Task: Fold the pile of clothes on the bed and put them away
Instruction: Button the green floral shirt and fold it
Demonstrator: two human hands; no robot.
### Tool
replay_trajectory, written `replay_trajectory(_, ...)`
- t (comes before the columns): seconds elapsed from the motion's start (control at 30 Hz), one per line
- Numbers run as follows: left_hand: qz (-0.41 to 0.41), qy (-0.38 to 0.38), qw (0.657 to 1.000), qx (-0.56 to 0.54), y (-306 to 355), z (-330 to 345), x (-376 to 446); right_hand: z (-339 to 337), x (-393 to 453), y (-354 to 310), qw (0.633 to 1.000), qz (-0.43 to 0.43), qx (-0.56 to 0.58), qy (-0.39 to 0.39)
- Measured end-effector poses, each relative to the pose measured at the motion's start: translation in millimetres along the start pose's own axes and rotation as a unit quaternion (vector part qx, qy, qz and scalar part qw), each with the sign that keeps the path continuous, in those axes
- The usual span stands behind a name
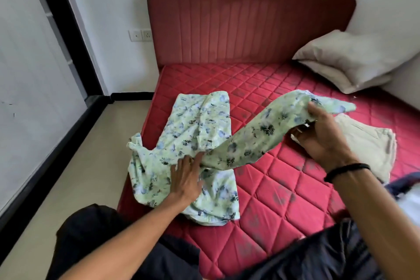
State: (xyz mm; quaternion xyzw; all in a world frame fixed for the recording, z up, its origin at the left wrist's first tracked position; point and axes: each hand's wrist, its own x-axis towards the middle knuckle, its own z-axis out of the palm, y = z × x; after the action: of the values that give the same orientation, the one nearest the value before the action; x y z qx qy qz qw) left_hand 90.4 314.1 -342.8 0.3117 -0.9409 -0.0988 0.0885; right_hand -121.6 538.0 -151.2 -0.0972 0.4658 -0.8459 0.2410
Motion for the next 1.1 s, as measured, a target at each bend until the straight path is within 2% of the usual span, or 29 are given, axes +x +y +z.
replay_trajectory(0.1,-0.030,0.041,0.998,-0.040,-26.5,9.7,-14.7,-22.3,10.0,-24.9,1.000,-0.013,0.013,-0.022)
replay_trajectory(0.23,-0.050,0.070,0.986,-0.143,-37.3,6.7,-24.2,-57.6,26.1,-40.4,0.999,-0.036,0.037,0.002)
replay_trajectory(0.33,-0.021,0.070,0.981,-0.179,-45.4,12.5,-34.5,-77.2,33.1,-31.1,0.998,-0.006,0.014,0.063)
replay_trajectory(0.43,0.051,0.065,0.986,-0.145,-46.4,16.1,-40.8,-98.8,48.3,-18.6,0.996,0.025,-0.041,0.075)
replay_trajectory(0.53,0.109,0.049,0.989,-0.087,-43.7,16.4,-39.5,-92.1,55.7,-31.0,0.999,-0.019,-0.035,0.029)
replay_trajectory(0.6,0.102,0.019,0.991,-0.090,-44.5,17.4,-35.5,-82.2,49.7,-53.8,0.997,-0.069,0.020,-0.027)
replay_trajectory(0.67,0.060,-0.014,0.992,-0.109,-44.7,20.4,-33.1,-91.1,47.8,-72.9,0.987,-0.110,0.090,-0.077)
replay_trajectory(0.73,0.031,-0.022,0.994,-0.101,-44.6,22.9,-33.4,-121.9,51.4,-64.5,0.982,-0.078,0.171,-0.003)
replay_trajectory(0.77,0.036,-0.007,0.994,-0.102,-42.6,24.7,-33.3,-145.7,45.0,-46.2,0.980,-0.063,0.166,0.091)
replay_trajectory(0.8,0.046,0.017,0.993,-0.106,-42.7,24.9,-34.0,-164.9,36.2,-16.4,0.971,-0.008,0.156,0.181)
replay_trajectory(0.9,0.091,0.041,0.991,-0.090,-48.2,26.0,-33.0,-175.4,0.7,67.1,0.906,0.124,0.202,0.350)
replay_trajectory(0.93,0.101,0.043,0.991,-0.072,-48.3,26.8,-32.4,-178.7,-1.6,81.5,0.893,0.134,0.229,0.362)
replay_trajectory(1.0,0.118,0.051,0.991,-0.040,-49.4,23.5,-32.8,-172.5,-2.4,89.0,0.899,0.130,0.233,0.347)
replay_trajectory(1.1,0.130,0.049,0.989,-0.039,-49.0,16.1,-30.1,-175.9,7.7,84.2,0.919,0.144,0.131,0.344)
